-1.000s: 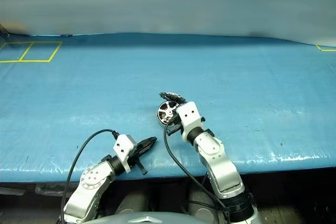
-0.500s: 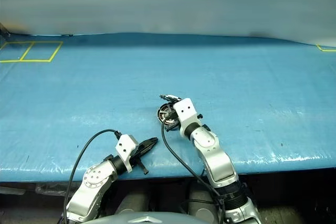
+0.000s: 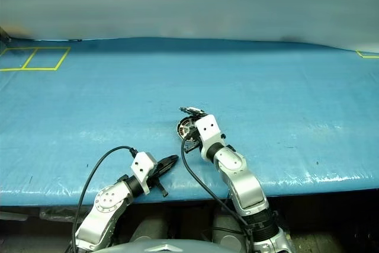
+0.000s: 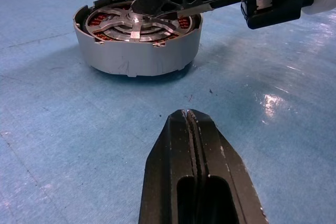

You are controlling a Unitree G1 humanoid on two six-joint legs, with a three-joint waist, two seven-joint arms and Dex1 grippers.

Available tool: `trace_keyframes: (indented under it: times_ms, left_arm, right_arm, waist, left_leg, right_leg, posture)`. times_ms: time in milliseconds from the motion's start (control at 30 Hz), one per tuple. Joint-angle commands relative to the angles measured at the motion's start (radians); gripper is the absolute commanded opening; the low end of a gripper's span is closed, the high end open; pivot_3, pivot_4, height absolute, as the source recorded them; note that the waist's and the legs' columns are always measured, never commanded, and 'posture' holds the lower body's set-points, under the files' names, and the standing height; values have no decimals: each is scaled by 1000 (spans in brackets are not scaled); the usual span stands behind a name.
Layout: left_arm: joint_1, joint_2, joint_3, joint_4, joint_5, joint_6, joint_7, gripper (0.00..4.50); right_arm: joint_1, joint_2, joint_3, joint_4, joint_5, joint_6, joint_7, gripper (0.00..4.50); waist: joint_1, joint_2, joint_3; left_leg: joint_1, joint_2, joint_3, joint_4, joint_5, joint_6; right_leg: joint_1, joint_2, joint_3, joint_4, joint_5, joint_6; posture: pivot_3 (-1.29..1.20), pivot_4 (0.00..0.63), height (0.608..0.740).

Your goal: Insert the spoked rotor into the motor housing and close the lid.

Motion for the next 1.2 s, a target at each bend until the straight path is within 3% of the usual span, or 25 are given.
trace_keyframes:
  times_ms: [33,300,433,533,667,867,1033,1200]
  left_arm:
    - [-5,-7,-4,-7,8,-23,14,42]
    - [-7,-11,-11,-16,3,-19,26,42]
    - [-10,-15,-14,-14,-2,-31,26,42]
    - [-18,-27,-19,-7,-2,-59,27,42]
    - [-25,-45,-18,-2,17,-99,55,42]
    - [-24,-47,-18,-8,27,-94,69,42]
    - [-14,-41,-16,-24,41,-65,88,42]
    - [-12,-34,-17,-25,41,-51,88,42]
  right_arm:
    - [7,-2,-14,-23,11,1,4,0]
    - [42,-204,-76,-310,23,236,62,0]
    - [-2,-242,-116,-350,20,316,47,0]
    - [-96,-244,-135,-274,-27,307,0,0]
    - [-253,-269,-110,-58,-105,132,-26,0]
    - [-368,-264,-141,139,-89,-20,21,0]
    - [-414,-250,-170,173,147,49,311,0]
    - [-425,-231,-207,201,238,84,362,0]
  waist:
    - [0,0,0]
    - [1,1,1]
    - [0,1,1]
    - [-1,1,1]
    - [0,1,1]
    - [1,1,1]
    - [-3,1,1]
    - [1,1,2]
  left_leg:
    - [0,0,0,0,0,0]
    - [-2,-1,0,-1,-1,2]
    - [-2,0,0,-2,-1,1]
    - [-2,0,0,-2,-1,1]
    - [-1,-1,2,-2,0,1]
    - [-2,-1,2,-5,-1,2]
    - [-2,-1,2,-8,-1,2]
    - [-2,0,1,-8,-1,2]
  right_leg:
    - [0,0,0,0,0,0]
    - [0,-1,0,-2,0,1]
    - [-1,0,0,-2,0,0]
    - [-1,0,-1,-2,0,0]
    - [-1,0,-1,-2,0,1]
    - [-2,0,-1,-3,0,1]
    - [-3,0,-1,-5,0,1]
    - [-2,-2,0,-4,0,0]
  posture:
    - [0,150,740]
    - [0,150,740]
    - [0,150,740]
    - [0,150,740]
    - [0,150,740]
    - [0,150,740]
    - [0,150,740]
    - [0,150,740]
